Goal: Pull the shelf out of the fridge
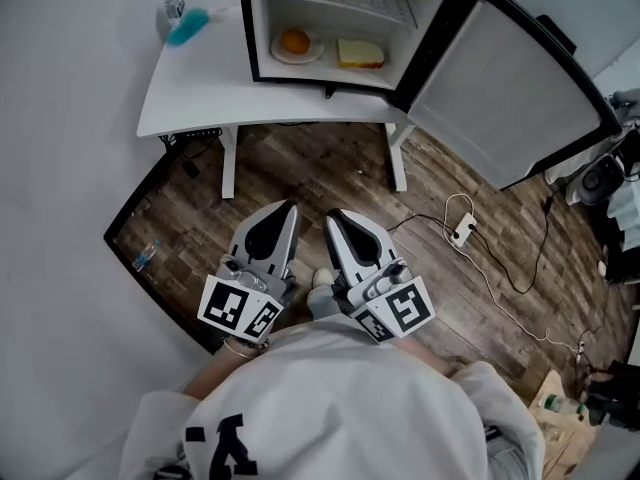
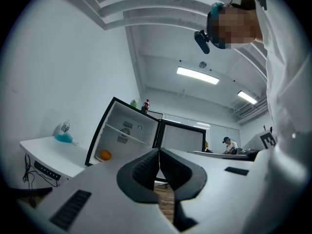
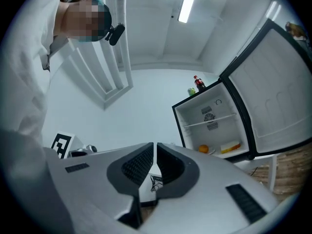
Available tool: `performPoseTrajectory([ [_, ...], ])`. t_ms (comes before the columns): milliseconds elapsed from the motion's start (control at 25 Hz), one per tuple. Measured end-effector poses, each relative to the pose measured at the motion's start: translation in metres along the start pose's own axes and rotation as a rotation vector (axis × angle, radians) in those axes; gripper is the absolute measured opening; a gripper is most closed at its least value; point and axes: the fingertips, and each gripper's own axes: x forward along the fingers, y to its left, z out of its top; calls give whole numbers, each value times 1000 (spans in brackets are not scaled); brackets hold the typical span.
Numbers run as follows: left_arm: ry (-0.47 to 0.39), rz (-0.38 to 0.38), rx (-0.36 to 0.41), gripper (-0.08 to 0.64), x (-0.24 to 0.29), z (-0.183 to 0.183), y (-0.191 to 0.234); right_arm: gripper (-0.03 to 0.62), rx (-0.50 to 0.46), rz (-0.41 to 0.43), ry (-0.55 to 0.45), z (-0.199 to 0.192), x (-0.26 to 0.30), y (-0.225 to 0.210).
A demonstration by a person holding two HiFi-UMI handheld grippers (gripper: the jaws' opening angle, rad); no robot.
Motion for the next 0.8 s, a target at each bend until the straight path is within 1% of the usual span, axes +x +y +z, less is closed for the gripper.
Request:
performPoseTrajectory([
  [160, -8, 1, 6, 8, 43, 0, 11, 41, 9, 4, -17, 9, 20, -41],
  [240, -15, 4, 5, 8, 63, -2, 16, 41, -2, 1, -22, 14, 26, -61],
  [320, -22, 4, 1, 8, 84, -3, 21, 40, -14, -4, -24, 18, 33, -81],
  [480, -18, -3, -5, 8, 119, -10, 25, 40, -7, -15, -20, 20, 44, -116],
  [640, 1, -2, -12, 8, 136, -15, 31, 40, 12, -11, -4, 16, 58, -133],
  [800, -4, 4, -15, 8, 145, -10, 44, 40, 24, -13, 2, 13, 70, -138],
])
